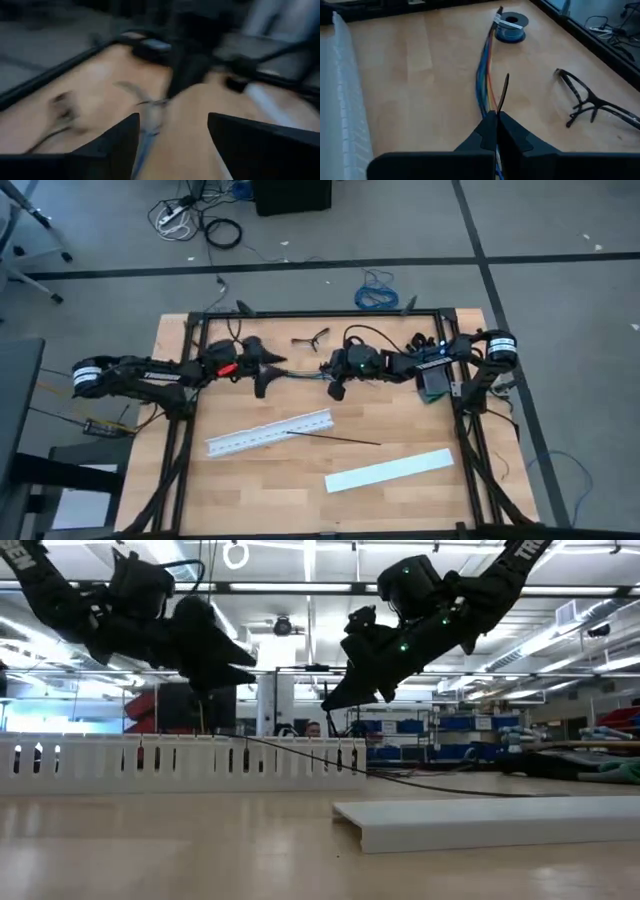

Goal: Ziptie cables
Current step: Wrap the cable wires with the black zip tie

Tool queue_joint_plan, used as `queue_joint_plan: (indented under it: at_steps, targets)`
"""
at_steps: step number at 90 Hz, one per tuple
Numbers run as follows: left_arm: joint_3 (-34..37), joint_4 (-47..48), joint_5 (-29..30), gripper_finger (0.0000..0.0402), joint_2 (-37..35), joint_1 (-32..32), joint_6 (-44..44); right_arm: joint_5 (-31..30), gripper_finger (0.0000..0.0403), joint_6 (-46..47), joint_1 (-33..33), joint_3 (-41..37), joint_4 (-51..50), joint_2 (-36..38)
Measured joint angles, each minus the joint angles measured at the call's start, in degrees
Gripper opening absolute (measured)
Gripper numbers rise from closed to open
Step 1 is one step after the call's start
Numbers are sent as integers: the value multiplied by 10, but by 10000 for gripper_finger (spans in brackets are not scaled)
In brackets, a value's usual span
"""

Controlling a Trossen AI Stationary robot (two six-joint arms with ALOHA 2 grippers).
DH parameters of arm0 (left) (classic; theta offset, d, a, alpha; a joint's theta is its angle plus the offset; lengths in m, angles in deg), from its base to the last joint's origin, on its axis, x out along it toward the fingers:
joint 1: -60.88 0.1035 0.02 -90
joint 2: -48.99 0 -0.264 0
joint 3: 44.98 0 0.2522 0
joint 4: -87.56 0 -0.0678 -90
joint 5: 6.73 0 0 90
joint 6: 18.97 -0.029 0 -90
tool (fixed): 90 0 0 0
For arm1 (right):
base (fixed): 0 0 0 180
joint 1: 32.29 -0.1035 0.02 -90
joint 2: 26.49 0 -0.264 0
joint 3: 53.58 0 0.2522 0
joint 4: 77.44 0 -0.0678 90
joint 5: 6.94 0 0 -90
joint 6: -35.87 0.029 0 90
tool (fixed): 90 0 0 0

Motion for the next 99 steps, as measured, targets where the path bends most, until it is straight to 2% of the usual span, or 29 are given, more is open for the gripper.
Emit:
queue_joint_plan:
  at_steps: [13, 42, 66, 99]
  targets:
    - [-16, -71, -4, 227, 64, -8, -2, 10, 0, 0, 4, 0, 7, 0]
    - [-130, -71, -8, 227, 192, -31, -45, 44, 0, 0, 7, 0, 25, 0]
    - [-154, -70, -1, 227, 232, -30, -47, 57, 0, 0, 7, 0, 25, 0]
    - [-154, -70, 10, 223, 236, -30, -48, 58, 0, 0, 7, 0, 27, 0]
